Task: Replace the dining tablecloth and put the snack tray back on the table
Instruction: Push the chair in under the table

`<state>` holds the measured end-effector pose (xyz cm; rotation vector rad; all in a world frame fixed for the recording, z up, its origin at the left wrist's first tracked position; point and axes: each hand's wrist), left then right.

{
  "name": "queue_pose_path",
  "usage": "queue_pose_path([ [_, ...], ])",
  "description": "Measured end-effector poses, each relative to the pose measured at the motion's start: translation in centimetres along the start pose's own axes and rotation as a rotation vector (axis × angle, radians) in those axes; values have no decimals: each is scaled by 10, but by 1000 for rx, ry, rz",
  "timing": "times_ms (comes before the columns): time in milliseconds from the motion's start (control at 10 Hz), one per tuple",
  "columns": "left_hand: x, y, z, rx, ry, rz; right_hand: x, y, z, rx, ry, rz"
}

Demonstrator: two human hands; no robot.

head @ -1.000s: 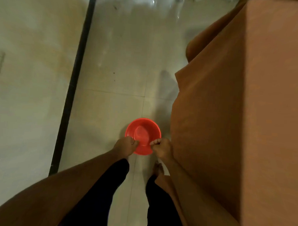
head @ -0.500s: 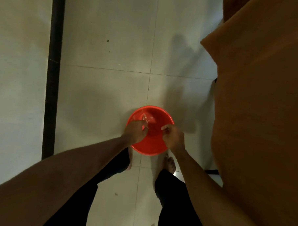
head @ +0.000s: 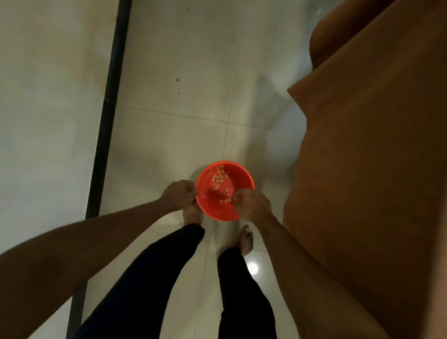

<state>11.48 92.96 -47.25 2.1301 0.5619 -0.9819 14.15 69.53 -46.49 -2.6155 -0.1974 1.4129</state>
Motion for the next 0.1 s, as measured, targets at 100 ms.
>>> queue_pose_path([
  [100,-33,13,-6,-5,59,19,-34,-5,-16,-37,46,-42],
])
Point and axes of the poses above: each hand's wrist, its own x-axis towards the middle knuckle, its own z-axis out of the palm, y = z × x, and after that the axes turned 12 degrees about -x, right-handed
